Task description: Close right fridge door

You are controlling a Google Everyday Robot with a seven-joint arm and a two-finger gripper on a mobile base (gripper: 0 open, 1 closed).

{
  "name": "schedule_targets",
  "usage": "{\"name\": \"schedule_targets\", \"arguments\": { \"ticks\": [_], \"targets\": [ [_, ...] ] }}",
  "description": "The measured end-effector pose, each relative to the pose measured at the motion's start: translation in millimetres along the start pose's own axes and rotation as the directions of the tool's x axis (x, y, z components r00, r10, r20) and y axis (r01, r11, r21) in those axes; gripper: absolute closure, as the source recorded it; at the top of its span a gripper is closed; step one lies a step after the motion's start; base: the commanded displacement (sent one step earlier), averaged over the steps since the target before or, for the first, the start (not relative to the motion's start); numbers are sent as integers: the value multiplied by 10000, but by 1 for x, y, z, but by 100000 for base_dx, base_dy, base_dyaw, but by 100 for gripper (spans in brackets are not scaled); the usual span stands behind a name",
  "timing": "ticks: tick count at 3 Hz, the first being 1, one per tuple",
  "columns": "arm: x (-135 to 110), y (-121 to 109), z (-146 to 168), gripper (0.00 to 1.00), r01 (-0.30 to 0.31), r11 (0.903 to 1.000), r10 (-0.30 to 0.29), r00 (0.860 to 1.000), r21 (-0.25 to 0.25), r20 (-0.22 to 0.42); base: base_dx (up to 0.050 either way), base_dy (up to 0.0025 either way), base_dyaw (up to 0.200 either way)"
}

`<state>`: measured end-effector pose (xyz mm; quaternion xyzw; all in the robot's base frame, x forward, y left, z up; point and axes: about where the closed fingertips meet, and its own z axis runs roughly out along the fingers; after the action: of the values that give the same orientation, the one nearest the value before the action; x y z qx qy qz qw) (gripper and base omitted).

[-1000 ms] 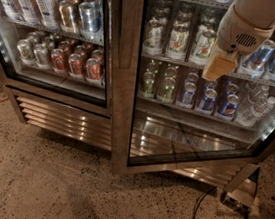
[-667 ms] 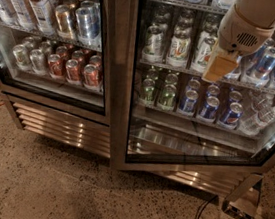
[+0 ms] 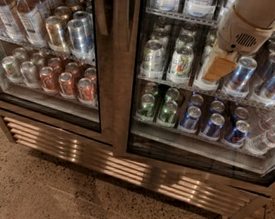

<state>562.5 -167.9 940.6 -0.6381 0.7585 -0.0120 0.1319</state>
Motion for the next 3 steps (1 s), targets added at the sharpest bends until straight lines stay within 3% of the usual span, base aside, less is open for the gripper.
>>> {"name": "schedule_targets", "arguments": {
  "ticks": [1, 3],
  "targets": [
    [0, 0, 0, 100, 0, 10000, 0, 10000, 0, 0, 4999, 0, -10],
    [0, 0, 0, 100, 0, 10000, 0, 10000, 0, 0, -4949, -2, 16]
  ]
}}
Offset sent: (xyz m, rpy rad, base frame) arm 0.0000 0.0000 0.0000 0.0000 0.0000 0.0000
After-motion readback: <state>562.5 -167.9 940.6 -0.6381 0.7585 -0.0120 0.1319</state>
